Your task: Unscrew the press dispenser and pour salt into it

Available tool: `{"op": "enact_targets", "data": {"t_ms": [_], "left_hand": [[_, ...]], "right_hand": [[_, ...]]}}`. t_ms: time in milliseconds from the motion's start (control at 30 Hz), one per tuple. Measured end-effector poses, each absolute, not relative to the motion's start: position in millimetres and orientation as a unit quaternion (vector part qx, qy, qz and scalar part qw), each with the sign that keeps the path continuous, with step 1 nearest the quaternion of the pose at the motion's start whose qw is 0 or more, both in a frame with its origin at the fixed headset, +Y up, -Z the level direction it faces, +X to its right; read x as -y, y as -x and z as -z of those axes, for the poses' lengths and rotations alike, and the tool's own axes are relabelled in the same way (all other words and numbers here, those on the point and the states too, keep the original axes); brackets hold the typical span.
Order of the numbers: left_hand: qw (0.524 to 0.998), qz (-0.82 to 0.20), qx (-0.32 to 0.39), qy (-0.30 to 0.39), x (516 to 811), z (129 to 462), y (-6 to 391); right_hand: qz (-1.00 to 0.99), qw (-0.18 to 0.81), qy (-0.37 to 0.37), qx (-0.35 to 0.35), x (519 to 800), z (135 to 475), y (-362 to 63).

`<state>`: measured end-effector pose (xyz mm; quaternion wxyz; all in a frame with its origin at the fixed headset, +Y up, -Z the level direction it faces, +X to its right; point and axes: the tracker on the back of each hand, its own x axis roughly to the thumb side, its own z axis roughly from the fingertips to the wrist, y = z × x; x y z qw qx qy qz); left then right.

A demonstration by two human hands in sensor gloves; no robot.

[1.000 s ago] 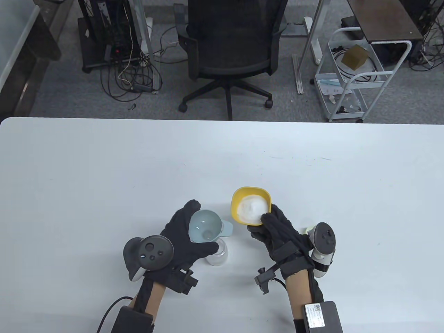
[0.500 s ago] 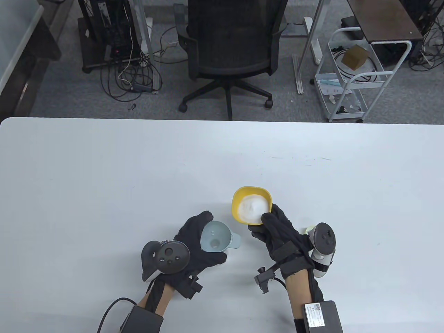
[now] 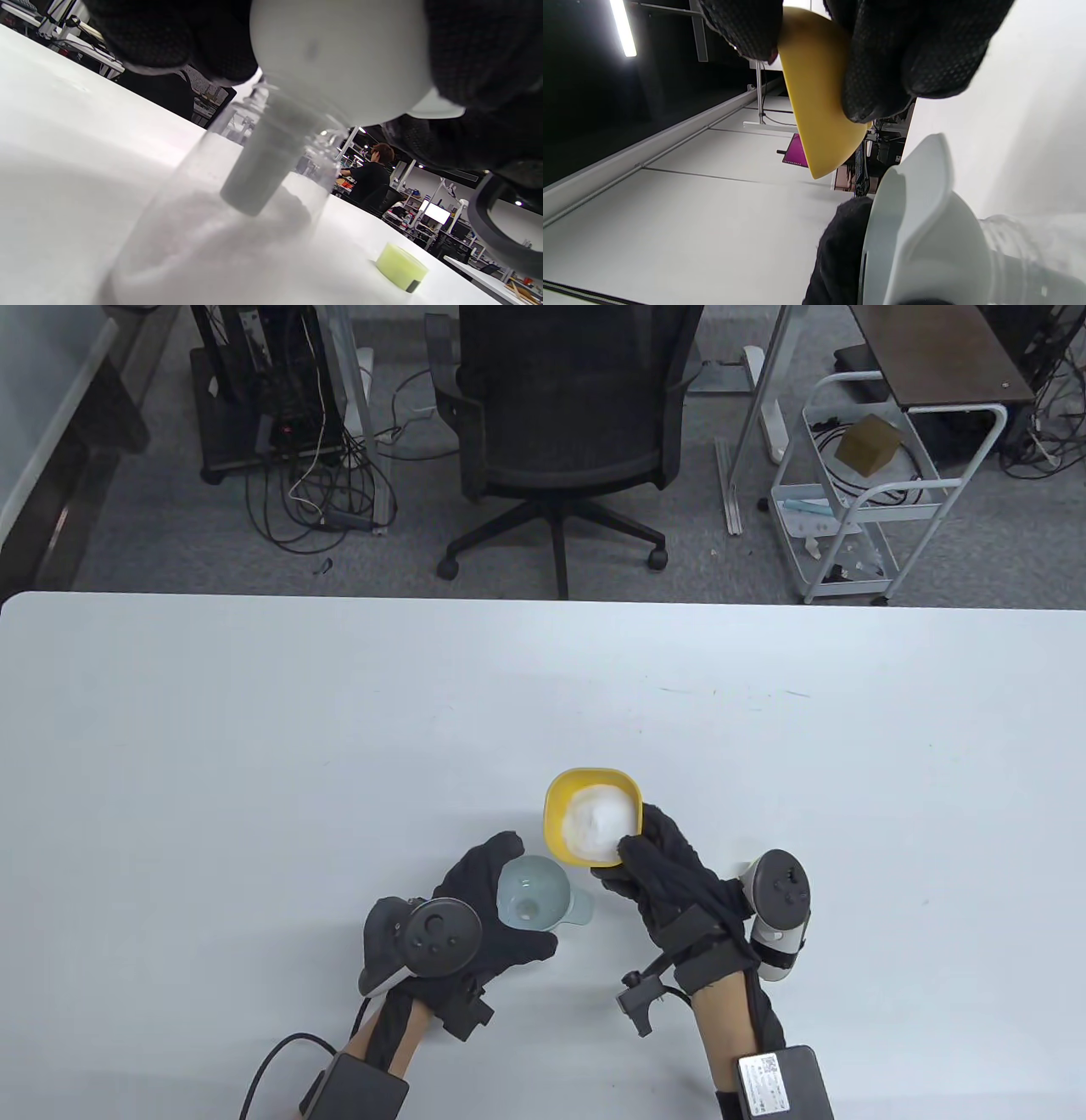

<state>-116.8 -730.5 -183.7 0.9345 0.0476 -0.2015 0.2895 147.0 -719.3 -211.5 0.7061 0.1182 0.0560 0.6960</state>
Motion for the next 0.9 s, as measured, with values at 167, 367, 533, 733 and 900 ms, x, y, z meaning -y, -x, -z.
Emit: {"op": "enact_targets", "data": {"t_ms": [167,367,533,733,900], "left_hand": [[0.929,-0.314,0.193,-0.031,731.9,183.9,119.0],[0.931,-0.309,0.191,-0.027,732.6,183.2,119.4],[0.937,-0.293,0.185,-0.038,731.4,180.9,118.3],[0.940,-0.280,0.188,-0.043,730.1,179.5,117.5],[0.940,-0.281,0.187,-0.045,729.9,179.3,118.1]], "right_hand": [[-0.708,0.690,-0.138,-0.062,717.5,209.4,-139.6],[-0.726,0.664,-0.163,-0.072,715.6,207.7,-133.0],[-0.740,0.644,-0.177,-0.072,714.2,207.2,-131.1],[-0.751,0.628,-0.192,-0.071,713.1,207.8,-131.6],[-0.772,0.596,-0.212,-0.055,708.2,206.0,-128.3]]}}
